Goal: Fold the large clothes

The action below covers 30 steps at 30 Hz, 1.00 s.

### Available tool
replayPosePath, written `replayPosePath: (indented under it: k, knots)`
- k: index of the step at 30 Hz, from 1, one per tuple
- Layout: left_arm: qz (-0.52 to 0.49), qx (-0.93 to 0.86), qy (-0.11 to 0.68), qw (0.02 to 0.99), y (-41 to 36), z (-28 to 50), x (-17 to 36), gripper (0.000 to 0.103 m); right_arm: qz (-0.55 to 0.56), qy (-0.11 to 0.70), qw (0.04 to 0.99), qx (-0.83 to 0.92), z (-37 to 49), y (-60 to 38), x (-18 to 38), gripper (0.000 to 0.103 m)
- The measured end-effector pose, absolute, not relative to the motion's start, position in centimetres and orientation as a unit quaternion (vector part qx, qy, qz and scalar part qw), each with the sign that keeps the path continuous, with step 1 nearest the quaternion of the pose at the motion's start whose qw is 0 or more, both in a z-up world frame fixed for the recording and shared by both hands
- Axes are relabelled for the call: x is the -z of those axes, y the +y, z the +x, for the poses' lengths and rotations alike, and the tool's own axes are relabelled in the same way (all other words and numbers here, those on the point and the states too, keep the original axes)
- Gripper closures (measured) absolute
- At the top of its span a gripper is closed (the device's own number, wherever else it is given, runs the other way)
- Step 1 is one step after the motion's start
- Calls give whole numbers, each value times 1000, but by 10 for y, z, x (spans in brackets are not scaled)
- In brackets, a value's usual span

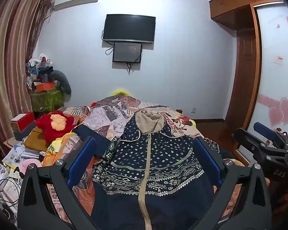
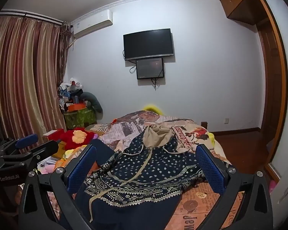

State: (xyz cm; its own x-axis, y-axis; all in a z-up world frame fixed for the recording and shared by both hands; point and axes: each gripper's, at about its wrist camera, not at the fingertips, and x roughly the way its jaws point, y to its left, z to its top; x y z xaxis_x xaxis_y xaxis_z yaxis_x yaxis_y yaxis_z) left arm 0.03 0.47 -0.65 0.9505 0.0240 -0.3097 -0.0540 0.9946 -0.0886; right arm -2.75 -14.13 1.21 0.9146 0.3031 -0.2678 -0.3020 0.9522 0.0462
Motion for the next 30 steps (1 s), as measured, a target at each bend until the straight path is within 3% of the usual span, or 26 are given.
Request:
replayPosePath:
  k: [30]
  knots:
    - [-57,-33,150,986,18,1,15,1,-14,115,980,-161,-30,-121,-23,0]
